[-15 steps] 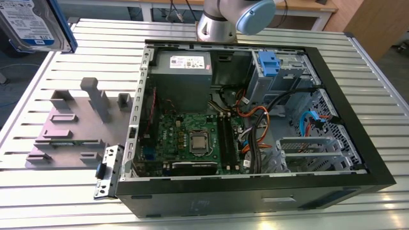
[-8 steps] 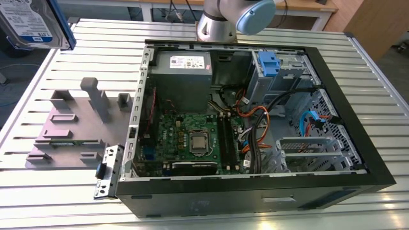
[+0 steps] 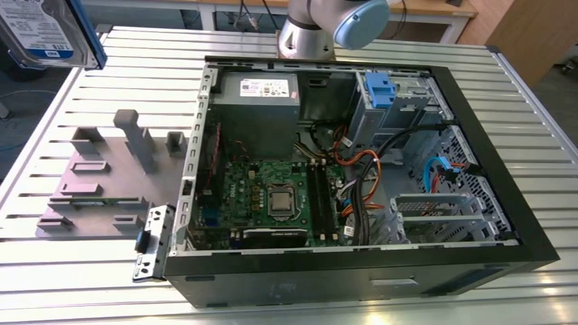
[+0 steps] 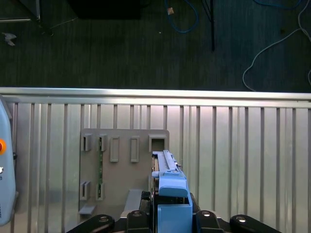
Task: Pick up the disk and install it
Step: 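Pick up the disk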
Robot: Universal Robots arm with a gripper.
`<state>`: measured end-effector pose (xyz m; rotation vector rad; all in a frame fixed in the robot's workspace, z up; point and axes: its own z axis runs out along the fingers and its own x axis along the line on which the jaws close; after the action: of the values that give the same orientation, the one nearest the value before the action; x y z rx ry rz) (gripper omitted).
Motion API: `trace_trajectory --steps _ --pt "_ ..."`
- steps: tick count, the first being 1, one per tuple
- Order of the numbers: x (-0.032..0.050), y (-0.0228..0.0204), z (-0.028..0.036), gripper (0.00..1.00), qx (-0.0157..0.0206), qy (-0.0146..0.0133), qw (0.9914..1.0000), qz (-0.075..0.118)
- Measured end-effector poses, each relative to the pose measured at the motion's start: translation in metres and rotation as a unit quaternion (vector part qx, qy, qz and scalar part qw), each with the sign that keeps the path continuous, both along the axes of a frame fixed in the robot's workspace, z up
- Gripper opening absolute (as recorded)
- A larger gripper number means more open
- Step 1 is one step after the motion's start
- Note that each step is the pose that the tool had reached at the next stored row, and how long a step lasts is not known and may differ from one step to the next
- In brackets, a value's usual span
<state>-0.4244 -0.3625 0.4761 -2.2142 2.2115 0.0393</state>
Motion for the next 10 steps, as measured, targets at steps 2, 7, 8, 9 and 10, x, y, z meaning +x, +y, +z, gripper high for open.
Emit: trace_trajectory --steps 2,7,8,9,10 --pt "0.0000 0.0000 0.0004 0.37 0.0000 0.0000 1.00000 0.000" --pt "0.0000 0.0000 0.0065 0.37 0.0000 0.0000 1.00000 0.000" --pt "0.0000 0.0000 0.0067 0.37 0.0000 0.0000 1.00000 0.000" --pt "0.0000 0.0000 0.0069 0.37 0.0000 0.0000 1.00000 0.000" --pt "0.0000 0.0000 0.0071 0.37 0.0000 0.0001 1.00000 0.000"
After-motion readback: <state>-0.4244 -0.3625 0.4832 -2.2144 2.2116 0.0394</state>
